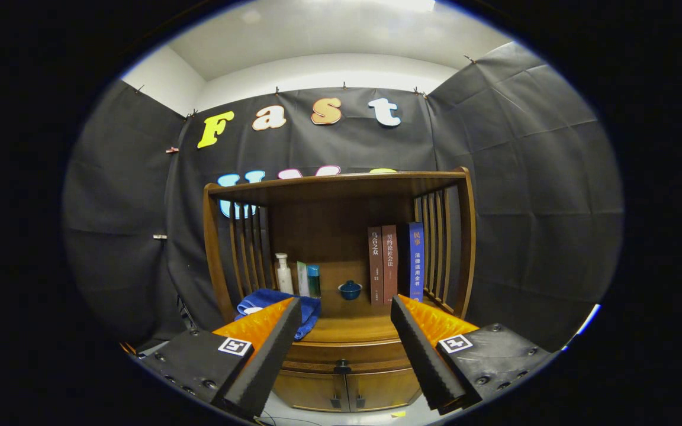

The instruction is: Pull open the drawer, take out the items inside it, and place them on the countertop above the cabinet.

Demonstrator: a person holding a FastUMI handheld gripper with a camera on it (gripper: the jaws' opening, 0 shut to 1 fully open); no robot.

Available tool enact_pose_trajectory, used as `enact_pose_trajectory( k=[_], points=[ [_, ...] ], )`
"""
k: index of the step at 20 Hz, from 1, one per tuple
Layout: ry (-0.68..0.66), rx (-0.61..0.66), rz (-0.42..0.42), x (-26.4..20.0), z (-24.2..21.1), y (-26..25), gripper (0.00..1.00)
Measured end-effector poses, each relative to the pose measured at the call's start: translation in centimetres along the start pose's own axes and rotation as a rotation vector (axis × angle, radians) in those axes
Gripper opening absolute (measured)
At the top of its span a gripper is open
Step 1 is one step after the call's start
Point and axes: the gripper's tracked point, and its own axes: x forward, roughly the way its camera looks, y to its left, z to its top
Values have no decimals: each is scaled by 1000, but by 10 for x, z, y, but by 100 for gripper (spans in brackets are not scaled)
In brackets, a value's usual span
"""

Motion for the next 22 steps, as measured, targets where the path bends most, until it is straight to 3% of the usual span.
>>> enact_pose_trajectory(
  k=[10,22],
  points=[
    [60,-16,16,38,-55,4,99],
    [258,35,7,105,-193,-1,99]
  ],
)
